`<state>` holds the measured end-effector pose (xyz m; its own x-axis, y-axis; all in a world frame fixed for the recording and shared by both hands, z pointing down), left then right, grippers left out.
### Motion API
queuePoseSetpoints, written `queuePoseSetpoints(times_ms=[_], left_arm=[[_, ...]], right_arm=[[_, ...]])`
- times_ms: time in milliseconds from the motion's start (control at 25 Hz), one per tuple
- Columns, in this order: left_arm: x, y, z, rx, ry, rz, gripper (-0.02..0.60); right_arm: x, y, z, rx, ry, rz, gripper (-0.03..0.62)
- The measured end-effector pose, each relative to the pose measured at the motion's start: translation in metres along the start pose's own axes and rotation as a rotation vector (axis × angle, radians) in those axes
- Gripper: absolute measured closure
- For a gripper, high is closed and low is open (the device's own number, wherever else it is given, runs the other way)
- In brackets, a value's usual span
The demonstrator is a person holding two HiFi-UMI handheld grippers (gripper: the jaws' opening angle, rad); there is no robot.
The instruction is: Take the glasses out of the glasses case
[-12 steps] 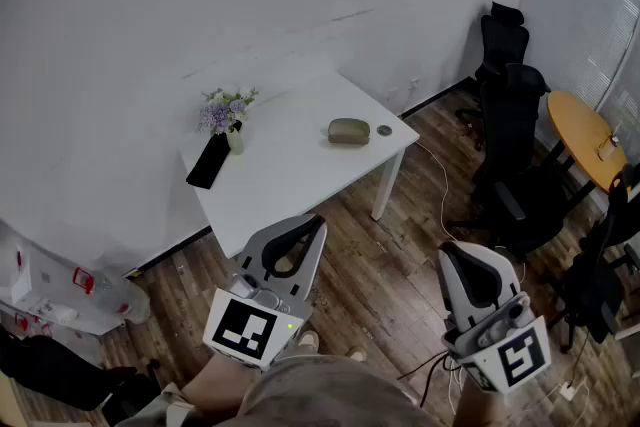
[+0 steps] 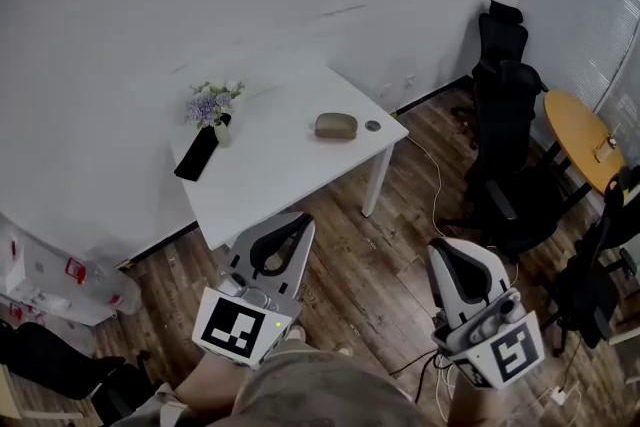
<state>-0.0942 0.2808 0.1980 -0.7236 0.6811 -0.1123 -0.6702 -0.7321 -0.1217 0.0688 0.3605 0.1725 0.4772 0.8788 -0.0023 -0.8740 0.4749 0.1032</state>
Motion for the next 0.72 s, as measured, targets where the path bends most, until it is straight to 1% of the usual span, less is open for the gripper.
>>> queuePoseSetpoints(times_ms=[160,280,360,440,560,720], left_arm=[[-0.009,-0.012,0.001,0.0,0.002,-0.009,0.561],[-0.017,-0.018,0.004,-0.03,0.005,-0.01,0.561],[-0.023,-0.023,0.005,-0.034,0.017,-0.006,0.561],[-0.029,-0.022,0.005,-0.036,0.017,-0.017,0.561],[-0.04,-0.019,0.006,-0.014,0.017,-0.029,0.561],[-0.06,-0.008,0.013,-0.057,0.011,-0.032,0.561]], right_arm=[[0.009,-0.008,0.008,0.008,0.015,-0.02,0.559],[0.016,-0.016,0.015,-0.002,0.009,-0.027,0.559],[0.02,-0.023,0.019,-0.019,-0.005,-0.018,0.559],[0.022,-0.032,0.021,-0.028,-0.024,0.004,0.557],[0.018,-0.045,0.024,-0.056,-0.047,0.021,0.556],[0.006,-0.061,0.041,-0.059,-0.022,0.025,0.556]])
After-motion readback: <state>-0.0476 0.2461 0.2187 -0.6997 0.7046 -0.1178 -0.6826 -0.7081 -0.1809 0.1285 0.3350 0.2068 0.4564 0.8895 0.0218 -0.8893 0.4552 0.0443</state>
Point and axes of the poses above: the fingertips, and each gripper's own axes: x backward along the fingers, y to its left, z out of its underside, the point moved 3 cm from there along x, backward along the fingers, and after that the axes turned 7 degrees about y, right-handed, at the moved point
